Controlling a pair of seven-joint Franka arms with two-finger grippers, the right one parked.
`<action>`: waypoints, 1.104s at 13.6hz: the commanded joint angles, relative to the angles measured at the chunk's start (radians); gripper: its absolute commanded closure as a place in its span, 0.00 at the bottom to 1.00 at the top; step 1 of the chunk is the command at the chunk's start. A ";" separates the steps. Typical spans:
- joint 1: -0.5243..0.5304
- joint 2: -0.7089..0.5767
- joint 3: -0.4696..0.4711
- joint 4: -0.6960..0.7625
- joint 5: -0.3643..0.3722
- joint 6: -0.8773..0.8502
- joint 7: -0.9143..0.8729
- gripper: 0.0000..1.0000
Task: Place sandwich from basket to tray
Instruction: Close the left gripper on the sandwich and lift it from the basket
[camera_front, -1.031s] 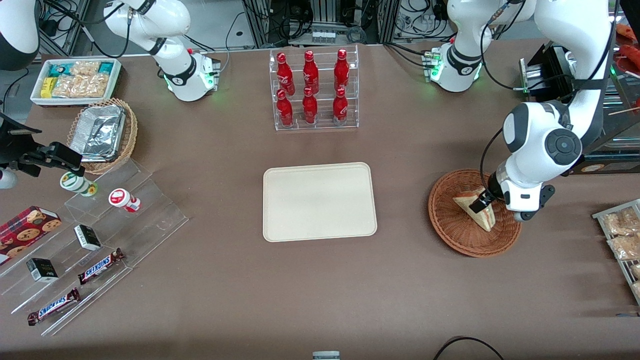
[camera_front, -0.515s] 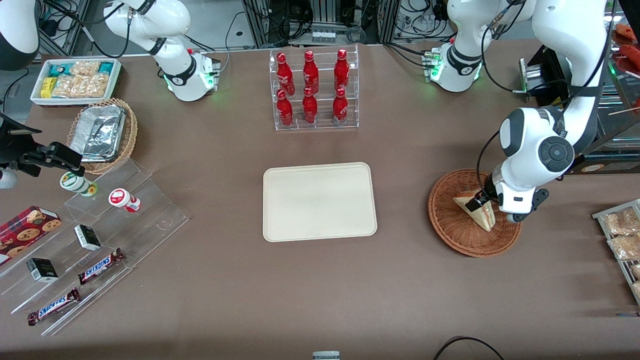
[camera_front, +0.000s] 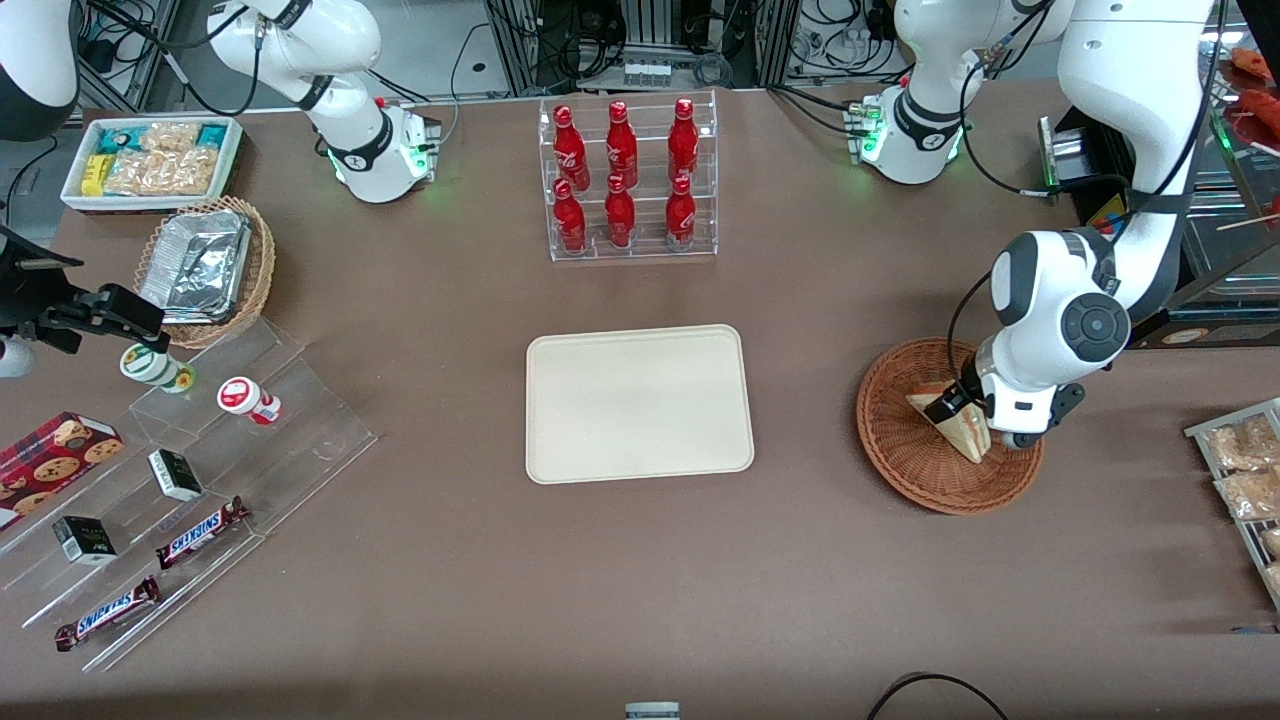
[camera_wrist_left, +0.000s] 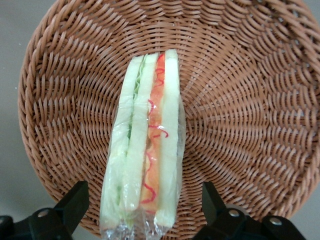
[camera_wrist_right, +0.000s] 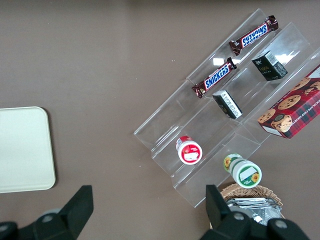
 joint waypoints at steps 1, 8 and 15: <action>-0.001 0.014 0.004 0.001 0.037 0.031 0.000 0.04; -0.001 0.021 0.004 0.003 0.039 0.029 -0.005 1.00; -0.017 -0.033 -0.027 0.147 0.031 -0.199 -0.014 1.00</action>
